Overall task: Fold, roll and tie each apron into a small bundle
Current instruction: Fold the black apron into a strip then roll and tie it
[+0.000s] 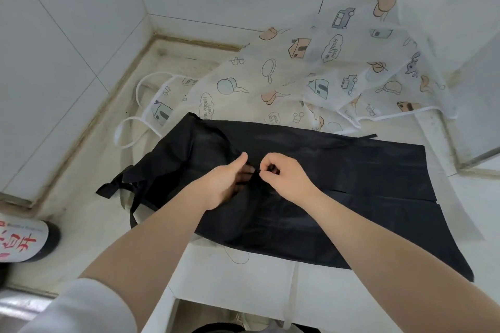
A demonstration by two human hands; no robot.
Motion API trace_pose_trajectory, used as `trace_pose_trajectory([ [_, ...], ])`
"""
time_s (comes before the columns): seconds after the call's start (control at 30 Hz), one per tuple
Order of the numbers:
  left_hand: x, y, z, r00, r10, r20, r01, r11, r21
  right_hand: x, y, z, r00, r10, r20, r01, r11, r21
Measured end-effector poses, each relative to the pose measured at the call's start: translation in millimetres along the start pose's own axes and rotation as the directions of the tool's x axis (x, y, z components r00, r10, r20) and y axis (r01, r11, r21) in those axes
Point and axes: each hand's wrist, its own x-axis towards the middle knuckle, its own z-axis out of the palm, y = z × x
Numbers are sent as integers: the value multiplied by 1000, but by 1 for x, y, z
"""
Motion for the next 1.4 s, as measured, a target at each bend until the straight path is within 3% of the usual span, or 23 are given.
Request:
trace_pose_trajectory([
  [0.13,-3,6,7,1000,-10,-6,9,991,-136,7,2,-7,991,99,-91,-91,992,84],
  [0.23,-1,9,12,997,-74,-23,66,969,-236,13,2,-15,974,86,-208,-81,996,31],
  [0.3,-1,13,18,996,-85,8,84,950,-302,14,-1,-19,974,89,-209,-84,996,32],
  [0.43,2,16,28,997,-53,-47,46,991,-129,19,-2,-23,975,146,-167,-164,981,-102],
  [0.53,4,15,30,984,39,-174,-15,991,136,23,-1,-23,964,216,-155,-236,964,-124],
  [0.6,4,13,27,974,104,-203,-90,993,77,23,1,-23,959,246,-139,-265,954,-140],
  [0.67,-1,11,20,976,157,-151,-176,977,-124,24,7,-22,958,274,-80,-284,943,-171],
  [0.73,-8,10,13,963,264,-60,-271,938,-217,24,10,-20,954,300,24,-291,940,-179],
  [0.8,-13,14,12,930,367,-23,-366,918,-150,21,7,-21,958,266,104,-258,963,-85],
  [0.83,-13,16,12,906,422,-39,-422,907,16,19,7,-22,970,210,125,-207,978,-34],
  [0.87,-13,19,13,871,487,-68,-460,856,237,17,6,-23,977,160,139,-158,987,-20],
  [0.93,-9,22,15,764,643,-51,-501,641,581,15,6,-25,980,89,176,-81,995,-56],
  [1.0,-6,25,16,720,693,27,-523,517,677,16,7,-28,977,70,203,-53,995,-90],
  [1.1,5,18,19,803,585,108,-452,481,751,18,5,-29,984,49,169,-3,964,-267],
  [1.2,16,0,21,872,473,125,-338,400,852,18,4,-41,990,119,73,-59,829,-556],
  [1.33,23,-17,19,853,511,109,-210,145,967,21,0,-74,965,170,-197,-258,726,-637],
  [1.4,25,-19,20,839,532,116,-188,83,979,28,4,-95,931,172,-323,-342,718,-606],
])
